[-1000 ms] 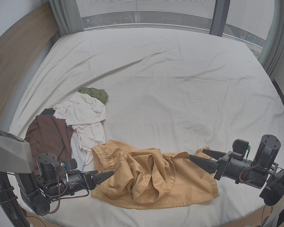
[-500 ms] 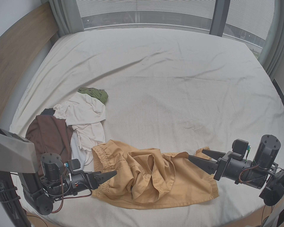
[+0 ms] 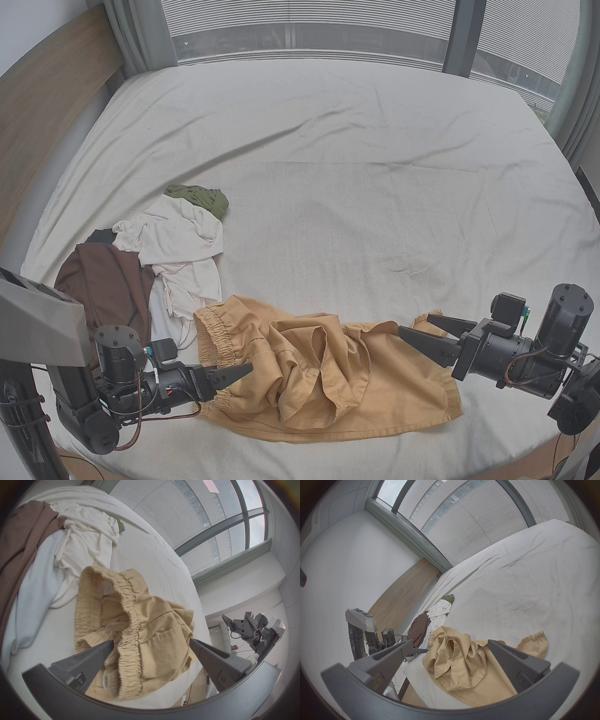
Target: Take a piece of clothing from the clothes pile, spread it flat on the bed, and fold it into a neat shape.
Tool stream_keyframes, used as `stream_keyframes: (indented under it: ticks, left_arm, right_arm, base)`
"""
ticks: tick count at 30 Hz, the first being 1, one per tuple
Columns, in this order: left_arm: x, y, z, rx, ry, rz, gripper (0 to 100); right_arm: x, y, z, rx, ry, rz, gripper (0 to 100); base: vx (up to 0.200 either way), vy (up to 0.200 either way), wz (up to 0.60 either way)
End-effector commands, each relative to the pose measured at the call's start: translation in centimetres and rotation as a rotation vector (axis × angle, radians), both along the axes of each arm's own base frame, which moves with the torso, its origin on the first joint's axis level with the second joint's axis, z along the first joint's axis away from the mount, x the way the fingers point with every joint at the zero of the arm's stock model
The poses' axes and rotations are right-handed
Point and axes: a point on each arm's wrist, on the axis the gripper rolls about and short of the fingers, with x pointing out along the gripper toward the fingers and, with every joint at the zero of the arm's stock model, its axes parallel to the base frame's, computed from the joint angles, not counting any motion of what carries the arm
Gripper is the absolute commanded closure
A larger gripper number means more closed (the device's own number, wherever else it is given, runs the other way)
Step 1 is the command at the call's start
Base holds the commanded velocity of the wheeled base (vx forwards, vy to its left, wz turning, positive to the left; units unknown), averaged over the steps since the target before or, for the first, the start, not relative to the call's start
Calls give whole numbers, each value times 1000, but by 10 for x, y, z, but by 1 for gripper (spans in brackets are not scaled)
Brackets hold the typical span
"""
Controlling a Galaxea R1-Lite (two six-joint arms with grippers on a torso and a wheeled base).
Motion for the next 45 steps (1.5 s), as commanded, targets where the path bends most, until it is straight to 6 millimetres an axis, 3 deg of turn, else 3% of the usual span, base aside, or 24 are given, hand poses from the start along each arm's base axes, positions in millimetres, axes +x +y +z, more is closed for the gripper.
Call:
stream_keyframes:
  ticks: [1,7,15,20,26,45]
  left_arm:
    - [1,-8,1,-21,4,-17,0]
    - [4,-18,-3,-28,13,-5,0]
    - [9,-24,9,-86,-8,7,0]
    - [3,-28,36,-147,-84,0,0]
    - [-5,-36,50,-213,-82,-25,0]
    - [5,-42,41,-221,-51,-16,0]
  right_arm:
    - [0,0,1,1,-5,-1,0]
    - [0,0,1,1,-5,-1,0]
    - [0,1,0,0,-2,3,0]
    - [0,-1,1,1,-5,-1,0]
    - [0,0,1,2,-6,0,0]
    - [0,1,2,3,-11,5,0]
  base:
    - [0,0,0]
    - [0,0,0]
    - [0,0,0]
    - [0,0,0]
    - [0,0,0]
    - [0,0,0]
